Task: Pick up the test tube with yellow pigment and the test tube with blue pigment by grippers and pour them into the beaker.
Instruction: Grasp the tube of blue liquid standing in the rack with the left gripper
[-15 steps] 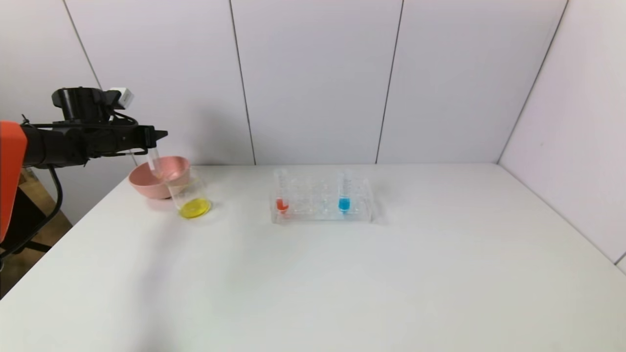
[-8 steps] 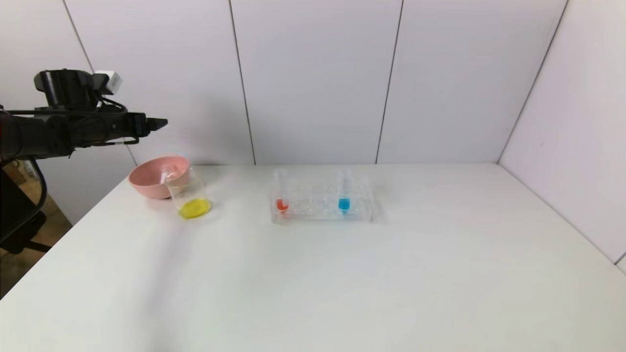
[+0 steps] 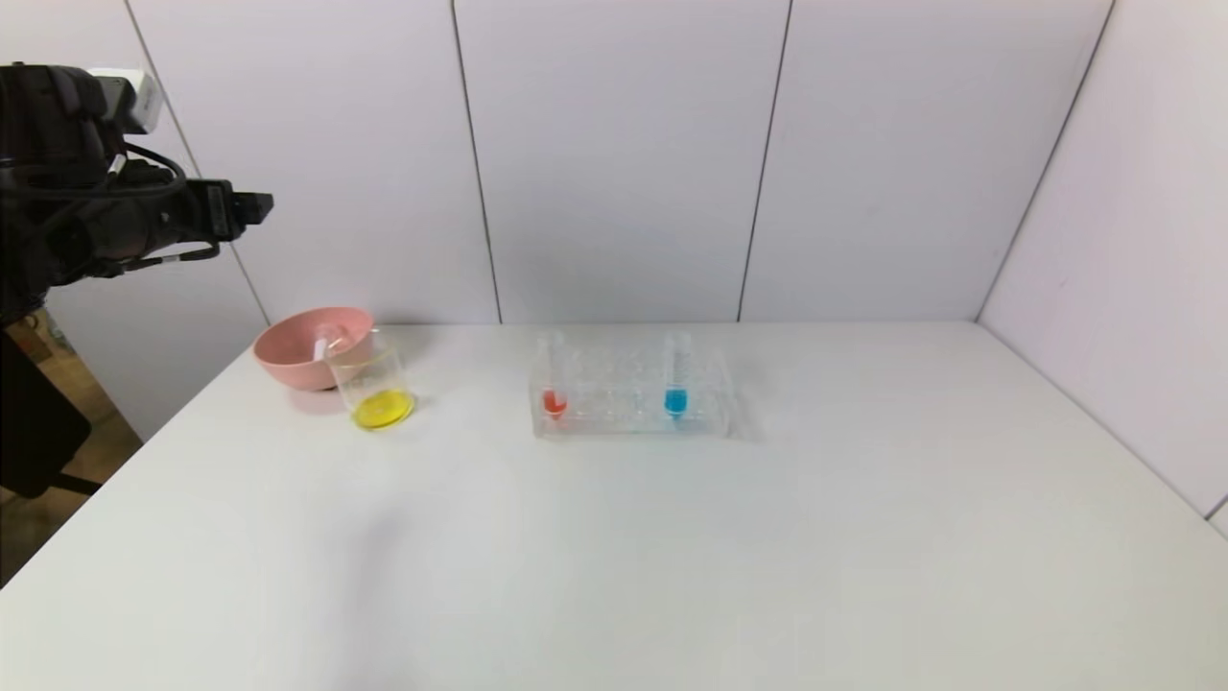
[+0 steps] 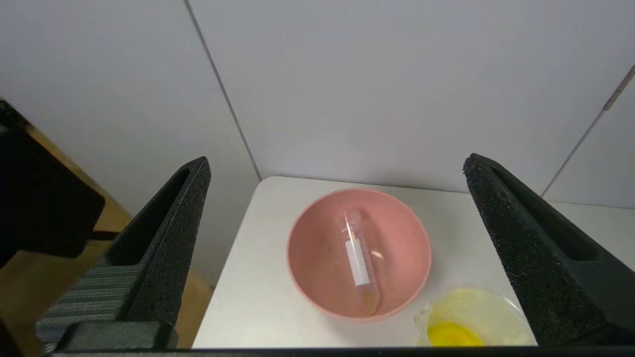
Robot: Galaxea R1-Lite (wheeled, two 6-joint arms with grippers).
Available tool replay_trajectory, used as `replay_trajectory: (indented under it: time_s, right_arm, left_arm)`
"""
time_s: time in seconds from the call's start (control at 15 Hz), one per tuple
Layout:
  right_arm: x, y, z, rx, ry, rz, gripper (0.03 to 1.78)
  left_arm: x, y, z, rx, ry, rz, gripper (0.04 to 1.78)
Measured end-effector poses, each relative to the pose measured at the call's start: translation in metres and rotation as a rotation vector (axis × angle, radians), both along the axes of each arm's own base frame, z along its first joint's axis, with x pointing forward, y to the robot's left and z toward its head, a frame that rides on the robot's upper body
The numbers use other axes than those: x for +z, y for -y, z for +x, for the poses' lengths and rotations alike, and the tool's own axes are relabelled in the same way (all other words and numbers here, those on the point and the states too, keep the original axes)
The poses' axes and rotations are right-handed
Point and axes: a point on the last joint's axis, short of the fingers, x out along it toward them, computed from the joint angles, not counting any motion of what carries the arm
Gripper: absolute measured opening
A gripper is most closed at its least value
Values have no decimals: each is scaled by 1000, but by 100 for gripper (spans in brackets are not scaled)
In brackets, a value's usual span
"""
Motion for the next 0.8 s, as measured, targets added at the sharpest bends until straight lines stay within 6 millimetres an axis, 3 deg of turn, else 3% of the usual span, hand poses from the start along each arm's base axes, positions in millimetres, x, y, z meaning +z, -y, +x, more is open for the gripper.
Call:
replay_trajectory:
  time_s: [0.33, 0.8]
  right_arm:
    - [0, 0, 0, 0, 0, 0, 171]
    - [0, 0, 0, 0, 0, 0, 171]
  left_arm:
    - [6, 26, -66, -5, 13, -10, 178]
    - [15, 60, -89, -126, 93, -155, 178]
